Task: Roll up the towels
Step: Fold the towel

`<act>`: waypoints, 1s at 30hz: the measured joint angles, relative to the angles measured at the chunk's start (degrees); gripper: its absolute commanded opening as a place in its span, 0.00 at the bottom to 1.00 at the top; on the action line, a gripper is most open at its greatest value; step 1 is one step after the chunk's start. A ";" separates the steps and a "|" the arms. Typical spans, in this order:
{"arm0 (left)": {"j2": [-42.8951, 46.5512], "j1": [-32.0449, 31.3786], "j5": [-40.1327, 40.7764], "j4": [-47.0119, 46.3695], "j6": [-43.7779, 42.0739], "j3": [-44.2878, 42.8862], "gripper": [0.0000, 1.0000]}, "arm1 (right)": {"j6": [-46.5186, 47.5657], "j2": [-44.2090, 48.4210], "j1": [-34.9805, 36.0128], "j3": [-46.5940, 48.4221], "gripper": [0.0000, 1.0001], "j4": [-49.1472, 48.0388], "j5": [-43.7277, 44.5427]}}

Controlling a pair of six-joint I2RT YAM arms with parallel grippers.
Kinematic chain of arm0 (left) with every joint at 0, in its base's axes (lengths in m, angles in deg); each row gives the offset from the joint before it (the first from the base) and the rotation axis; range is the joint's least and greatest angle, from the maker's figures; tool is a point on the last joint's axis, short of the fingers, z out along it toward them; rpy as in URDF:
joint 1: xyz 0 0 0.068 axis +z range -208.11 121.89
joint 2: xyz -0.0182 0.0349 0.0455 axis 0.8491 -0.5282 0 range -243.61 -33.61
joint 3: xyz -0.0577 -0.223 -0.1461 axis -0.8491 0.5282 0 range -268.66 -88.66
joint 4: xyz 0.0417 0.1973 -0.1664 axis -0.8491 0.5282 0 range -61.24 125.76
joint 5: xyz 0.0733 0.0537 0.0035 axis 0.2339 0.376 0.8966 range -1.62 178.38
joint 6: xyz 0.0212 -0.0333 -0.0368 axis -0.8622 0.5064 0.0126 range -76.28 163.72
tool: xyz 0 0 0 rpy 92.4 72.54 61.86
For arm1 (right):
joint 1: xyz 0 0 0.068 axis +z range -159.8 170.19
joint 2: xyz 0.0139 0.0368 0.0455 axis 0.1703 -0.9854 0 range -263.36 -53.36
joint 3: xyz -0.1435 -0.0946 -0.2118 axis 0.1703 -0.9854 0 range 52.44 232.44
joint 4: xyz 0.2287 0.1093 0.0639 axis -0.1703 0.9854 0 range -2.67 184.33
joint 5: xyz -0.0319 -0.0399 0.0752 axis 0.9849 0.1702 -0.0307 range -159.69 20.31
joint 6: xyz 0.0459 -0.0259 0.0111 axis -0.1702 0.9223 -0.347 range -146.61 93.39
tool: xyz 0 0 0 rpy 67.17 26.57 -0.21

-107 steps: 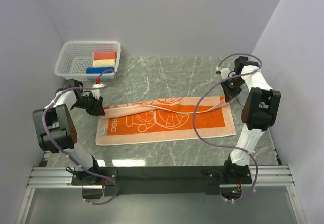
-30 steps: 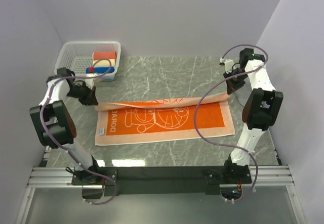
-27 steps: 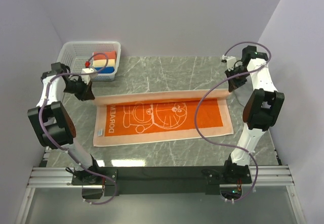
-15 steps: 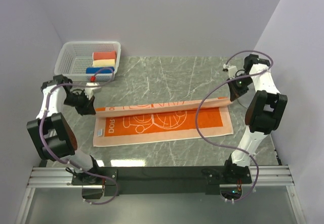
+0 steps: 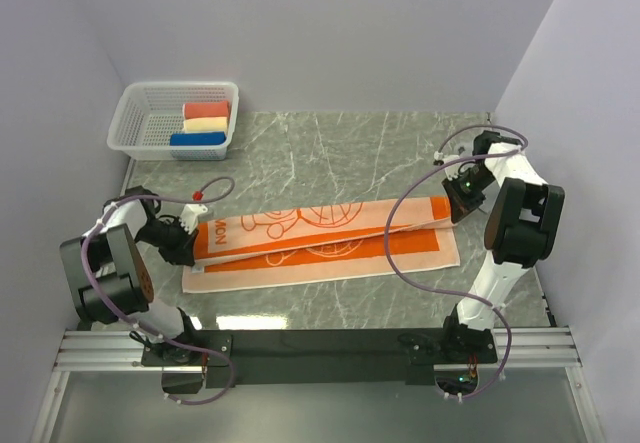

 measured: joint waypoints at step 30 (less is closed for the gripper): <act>-25.14 -2.91 -2.89 -7.91 19.71 -29.66 0.01 | -11.32 -14.12 3.85 16.37 0.00 -3.65 1.95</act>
